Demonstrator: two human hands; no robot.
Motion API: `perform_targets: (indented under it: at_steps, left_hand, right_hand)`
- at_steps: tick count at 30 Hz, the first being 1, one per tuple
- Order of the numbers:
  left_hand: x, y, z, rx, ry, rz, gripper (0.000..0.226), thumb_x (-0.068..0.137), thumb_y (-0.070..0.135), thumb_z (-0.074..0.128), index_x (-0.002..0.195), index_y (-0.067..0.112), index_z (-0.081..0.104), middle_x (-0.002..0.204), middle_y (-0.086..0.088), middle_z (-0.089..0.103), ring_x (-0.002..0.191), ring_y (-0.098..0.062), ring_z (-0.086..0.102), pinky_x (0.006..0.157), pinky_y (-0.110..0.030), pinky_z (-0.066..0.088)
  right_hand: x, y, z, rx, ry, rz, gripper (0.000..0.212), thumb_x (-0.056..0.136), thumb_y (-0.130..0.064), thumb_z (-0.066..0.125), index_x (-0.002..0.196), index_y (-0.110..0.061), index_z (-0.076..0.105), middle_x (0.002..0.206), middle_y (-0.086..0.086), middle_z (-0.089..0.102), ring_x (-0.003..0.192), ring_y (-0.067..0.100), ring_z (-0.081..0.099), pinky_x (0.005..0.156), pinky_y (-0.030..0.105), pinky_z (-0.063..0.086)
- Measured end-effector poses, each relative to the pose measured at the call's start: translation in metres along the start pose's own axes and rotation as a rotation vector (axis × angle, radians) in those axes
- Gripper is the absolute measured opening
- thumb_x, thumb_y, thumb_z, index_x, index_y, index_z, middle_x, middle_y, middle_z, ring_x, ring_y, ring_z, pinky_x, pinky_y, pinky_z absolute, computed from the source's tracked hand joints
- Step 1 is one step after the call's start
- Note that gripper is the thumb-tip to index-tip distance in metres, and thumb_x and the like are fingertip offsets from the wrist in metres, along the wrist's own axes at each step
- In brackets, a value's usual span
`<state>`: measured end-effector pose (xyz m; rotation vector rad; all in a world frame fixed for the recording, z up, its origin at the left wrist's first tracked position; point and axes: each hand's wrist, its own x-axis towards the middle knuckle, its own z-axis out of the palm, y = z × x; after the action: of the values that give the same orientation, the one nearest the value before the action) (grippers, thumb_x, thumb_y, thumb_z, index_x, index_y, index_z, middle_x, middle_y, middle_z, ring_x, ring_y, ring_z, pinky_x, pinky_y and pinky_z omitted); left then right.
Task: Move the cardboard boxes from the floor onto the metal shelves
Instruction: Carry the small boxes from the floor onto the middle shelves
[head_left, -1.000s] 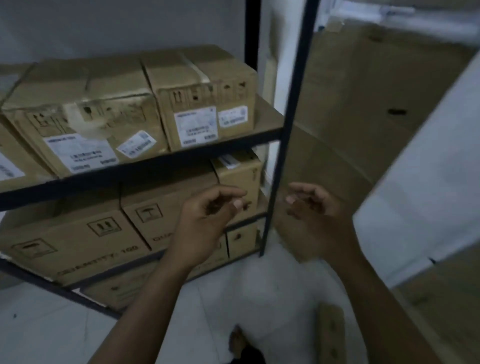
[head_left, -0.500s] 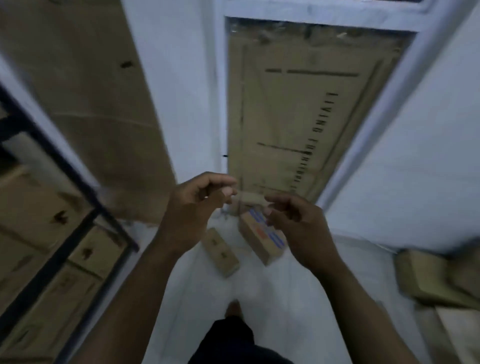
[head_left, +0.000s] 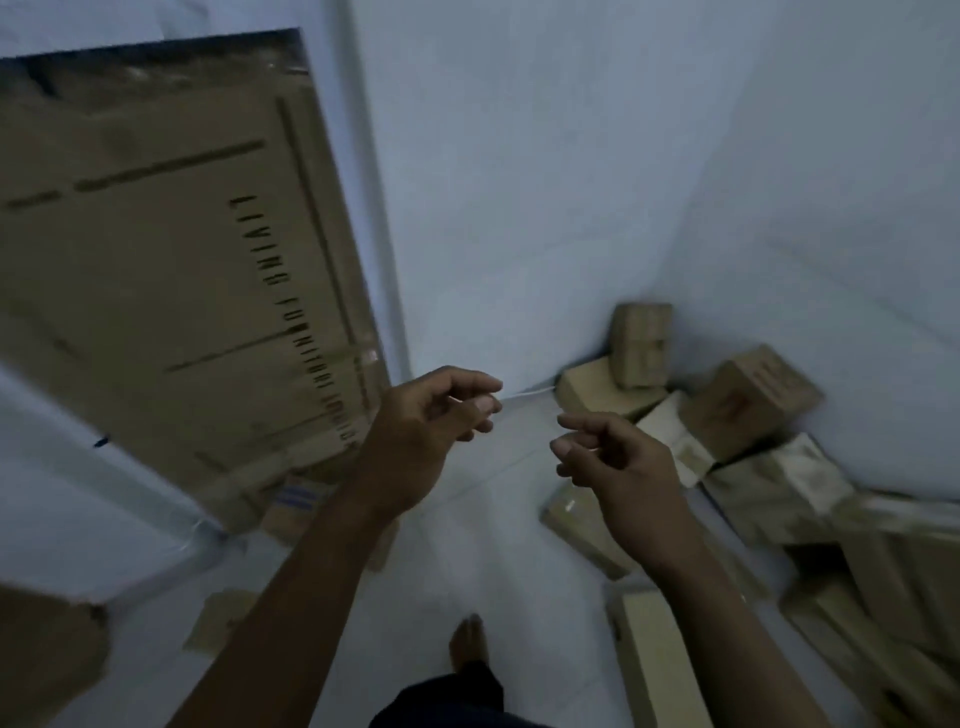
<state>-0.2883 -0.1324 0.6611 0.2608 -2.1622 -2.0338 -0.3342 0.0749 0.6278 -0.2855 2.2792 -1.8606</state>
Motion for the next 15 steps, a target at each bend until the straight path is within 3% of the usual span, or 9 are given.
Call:
perform_targets:
  at_steps: [2,7,10,12,15]
  left_hand:
    - [0.034,-0.001,0.020,0.004,-0.067,-0.008,0.019,0.083,0.024,0.064,0.098,0.022,0.075,0.091,-0.002,0.076,0.082,-0.019,0.070,0.077,-0.038,0.054]
    - [0.109,-0.006,0.077,0.019,-0.257,-0.026,0.013,0.091,0.013,0.065,0.100,0.018,0.073,0.093,-0.007,0.075,0.083,-0.020,0.070,0.077,-0.037,0.055]
    - [0.142,-0.008,0.122,0.033,-0.372,-0.058,0.017,0.095,0.005,0.061,0.100,0.017,0.072,0.095,-0.015,0.074,0.085,-0.024,0.070,0.080,-0.041,0.055]
    - [0.157,-0.008,0.154,0.025,-0.452,-0.069,0.014,0.093,0.007,0.064,0.099,0.017,0.072,0.094,-0.017,0.073,0.085,-0.024,0.069,0.078,-0.038,0.055]
    - [0.174,-0.009,0.204,0.016,-0.553,-0.092,0.018,0.093,0.003,0.062,0.097,0.017,0.072,0.091,-0.015,0.074,0.081,-0.019,0.068,0.074,-0.032,0.053]
  right_hand:
    - [0.016,0.006,-0.023,-0.024,0.069,0.041,0.020,0.090,-0.018,0.074,0.107,-0.028,0.072,0.085,-0.005,0.074,0.077,0.017,0.070,0.076,0.041,0.058]
    - [0.045,0.028,-0.073,-0.031,0.240,0.126,0.021,0.091,-0.025,0.073,0.110,-0.033,0.069,0.088,-0.007,0.073,0.079,0.009,0.070,0.069,0.029,0.056]
    - [0.048,0.043,-0.105,-0.004,0.342,0.209,0.022,0.090,-0.026,0.073,0.110,-0.034,0.069,0.088,-0.008,0.072,0.081,0.013,0.071,0.073,0.034,0.059]
    - [0.045,0.051,-0.127,0.011,0.412,0.237,0.022,0.090,-0.024,0.073,0.110,-0.032,0.069,0.088,-0.004,0.072,0.081,0.015,0.071,0.074,0.035,0.058]
    - [0.038,0.063,-0.161,0.027,0.500,0.277,0.021,0.090,-0.023,0.073,0.109,-0.033,0.069,0.087,-0.002,0.071,0.079,0.013,0.070,0.069,0.024,0.054]
